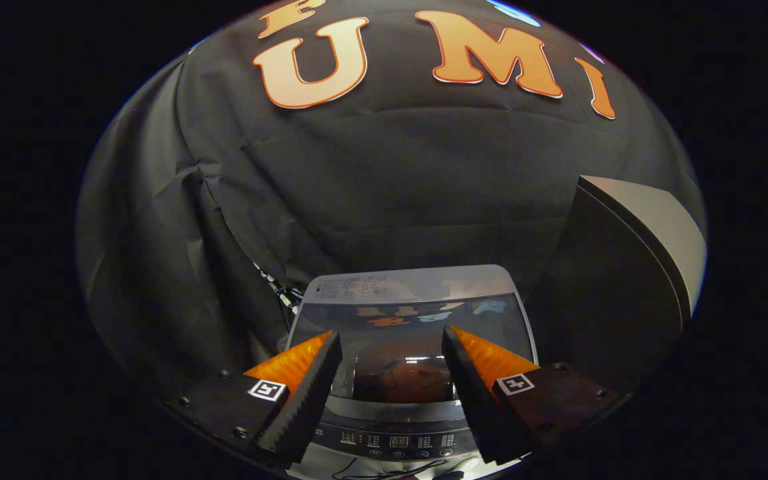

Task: Put the clothes into the washing machine and then close the washing machine lid.

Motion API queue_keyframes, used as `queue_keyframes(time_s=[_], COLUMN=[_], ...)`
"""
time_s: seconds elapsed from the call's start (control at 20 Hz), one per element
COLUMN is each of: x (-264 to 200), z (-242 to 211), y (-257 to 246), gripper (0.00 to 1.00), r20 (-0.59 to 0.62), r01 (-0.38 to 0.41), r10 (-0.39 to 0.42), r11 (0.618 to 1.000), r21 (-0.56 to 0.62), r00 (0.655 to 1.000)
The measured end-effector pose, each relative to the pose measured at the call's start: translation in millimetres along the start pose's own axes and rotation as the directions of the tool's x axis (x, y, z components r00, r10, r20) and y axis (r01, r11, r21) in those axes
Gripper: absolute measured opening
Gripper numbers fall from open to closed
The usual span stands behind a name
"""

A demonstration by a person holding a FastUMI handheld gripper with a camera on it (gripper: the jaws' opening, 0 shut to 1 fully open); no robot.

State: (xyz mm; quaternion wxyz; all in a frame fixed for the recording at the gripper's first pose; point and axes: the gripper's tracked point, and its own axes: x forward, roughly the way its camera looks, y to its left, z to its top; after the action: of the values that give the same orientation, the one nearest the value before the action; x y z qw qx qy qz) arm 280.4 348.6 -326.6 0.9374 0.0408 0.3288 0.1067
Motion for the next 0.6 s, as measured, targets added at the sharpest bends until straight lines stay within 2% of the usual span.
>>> queue_keyframes(time_s=[0.25, 0.6], x=[-28, -123], z=[35, 120], y=[-2, -43], gripper=[0.99, 0.98], r20=[0.06, 0.233], r01=[-0.014, -0.011], r10=[0.015, 0.01], r11=[1.0, 1.0], r21=[-0.01, 0.003], r00=[0.998, 0.972])
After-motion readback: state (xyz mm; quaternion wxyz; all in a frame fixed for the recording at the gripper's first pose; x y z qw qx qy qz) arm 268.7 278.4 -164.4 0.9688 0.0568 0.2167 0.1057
